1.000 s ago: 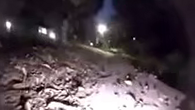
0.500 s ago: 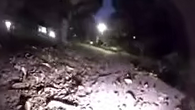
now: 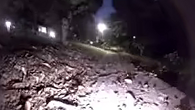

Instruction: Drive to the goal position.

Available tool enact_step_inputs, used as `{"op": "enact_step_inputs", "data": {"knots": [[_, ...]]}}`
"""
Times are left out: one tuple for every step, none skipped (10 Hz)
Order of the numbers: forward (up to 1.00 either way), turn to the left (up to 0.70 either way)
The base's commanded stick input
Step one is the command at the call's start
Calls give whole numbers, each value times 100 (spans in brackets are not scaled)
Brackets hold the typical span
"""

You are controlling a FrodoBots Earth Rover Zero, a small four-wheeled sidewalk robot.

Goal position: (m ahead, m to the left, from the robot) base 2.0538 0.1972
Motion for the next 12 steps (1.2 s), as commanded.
{"op": "enact_step_inputs", "data": {"knots": [[70, 0], [70, 0], [70, 0], [70, 0], [70, 0], [70, 0], [70, 0], [70, 0], [70, 0], [70, 0], [70, 0], [70, 0]]}}
